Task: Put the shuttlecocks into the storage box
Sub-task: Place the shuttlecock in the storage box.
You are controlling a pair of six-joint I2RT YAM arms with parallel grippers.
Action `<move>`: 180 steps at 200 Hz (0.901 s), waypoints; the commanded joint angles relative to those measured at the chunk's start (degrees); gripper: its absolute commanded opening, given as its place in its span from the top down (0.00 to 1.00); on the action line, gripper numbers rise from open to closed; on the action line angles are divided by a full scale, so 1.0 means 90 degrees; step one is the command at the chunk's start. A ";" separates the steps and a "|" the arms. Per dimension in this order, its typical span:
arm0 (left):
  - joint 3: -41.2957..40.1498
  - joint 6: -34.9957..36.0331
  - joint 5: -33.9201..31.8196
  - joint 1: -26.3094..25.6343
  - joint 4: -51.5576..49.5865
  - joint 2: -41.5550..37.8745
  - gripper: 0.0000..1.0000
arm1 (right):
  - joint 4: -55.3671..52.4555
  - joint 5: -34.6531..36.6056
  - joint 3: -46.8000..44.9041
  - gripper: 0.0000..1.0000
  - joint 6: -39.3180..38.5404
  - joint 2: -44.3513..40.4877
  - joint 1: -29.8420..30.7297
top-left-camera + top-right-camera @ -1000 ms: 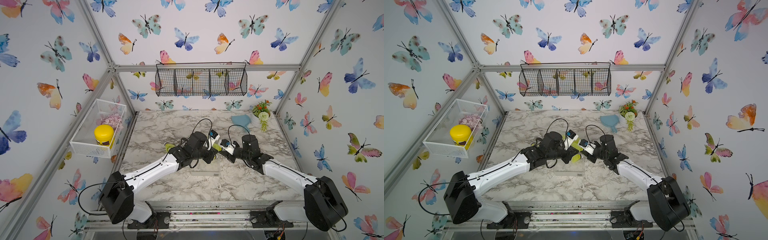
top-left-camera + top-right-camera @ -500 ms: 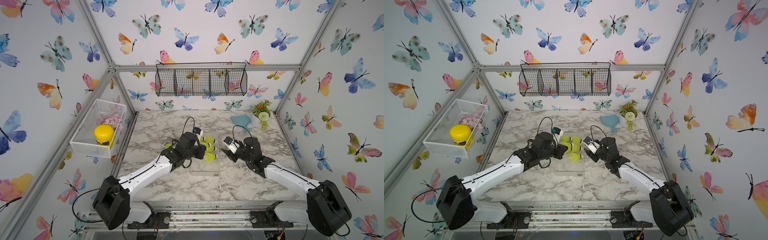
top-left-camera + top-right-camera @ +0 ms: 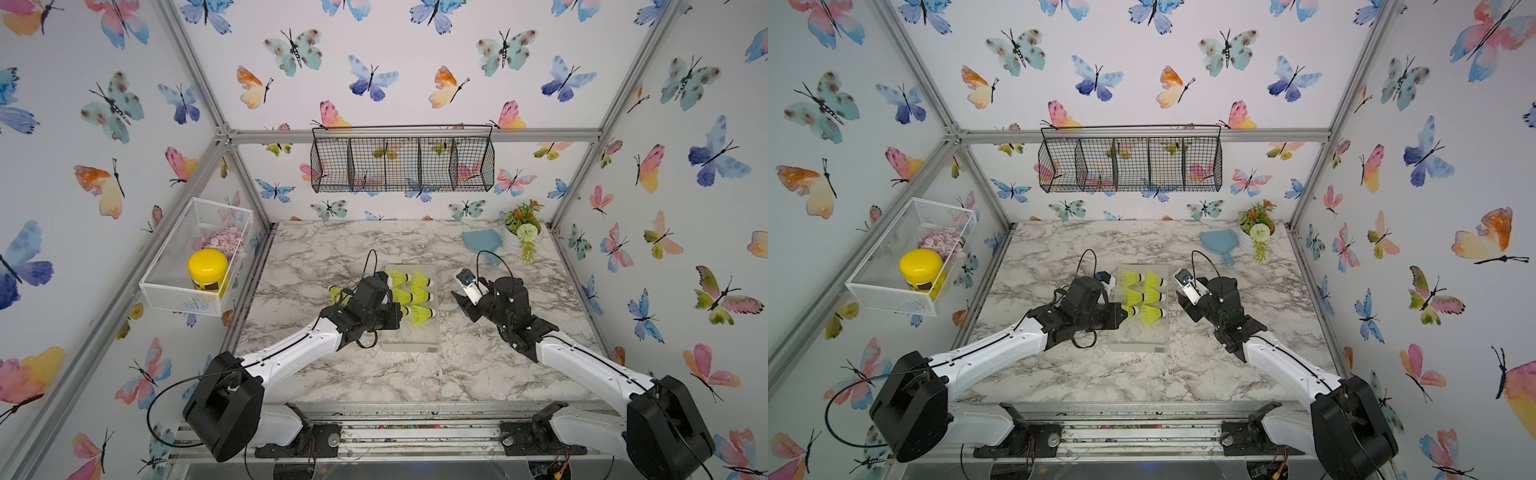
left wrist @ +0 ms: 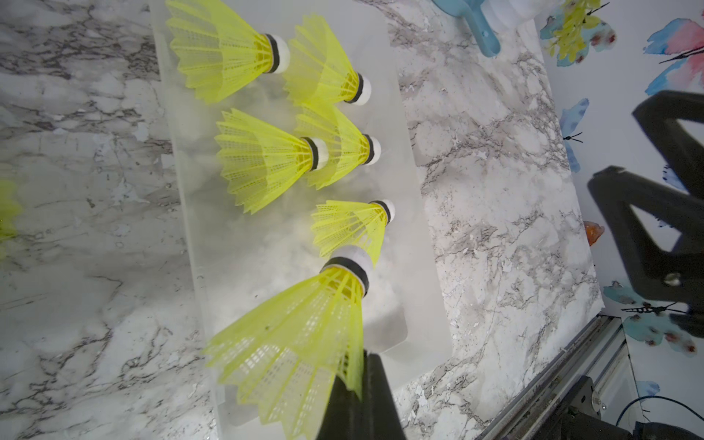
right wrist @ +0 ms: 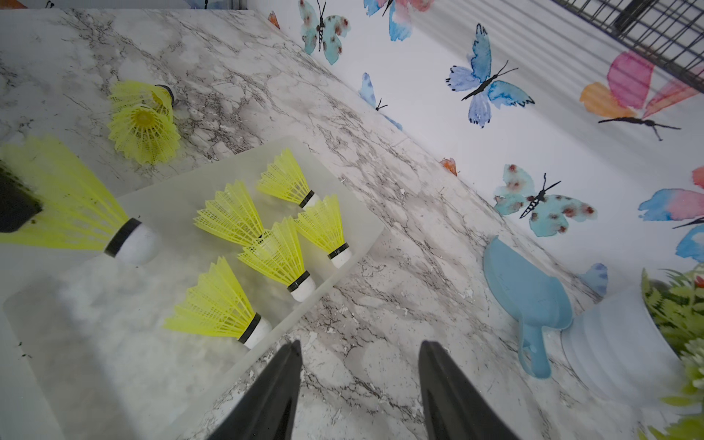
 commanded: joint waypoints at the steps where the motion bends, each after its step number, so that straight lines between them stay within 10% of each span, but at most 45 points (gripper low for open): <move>1: -0.0208 -0.0075 0.0652 0.0278 0.0291 0.0077 1.00 | -0.0086 0.0131 0.0025 0.44 0.0120 -0.0086 0.0004; 180: 0.0311 0.0479 0.1832 0.0629 0.0933 0.1603 1.00 | -0.0245 0.0228 -0.0050 0.44 0.0172 -0.0002 0.0009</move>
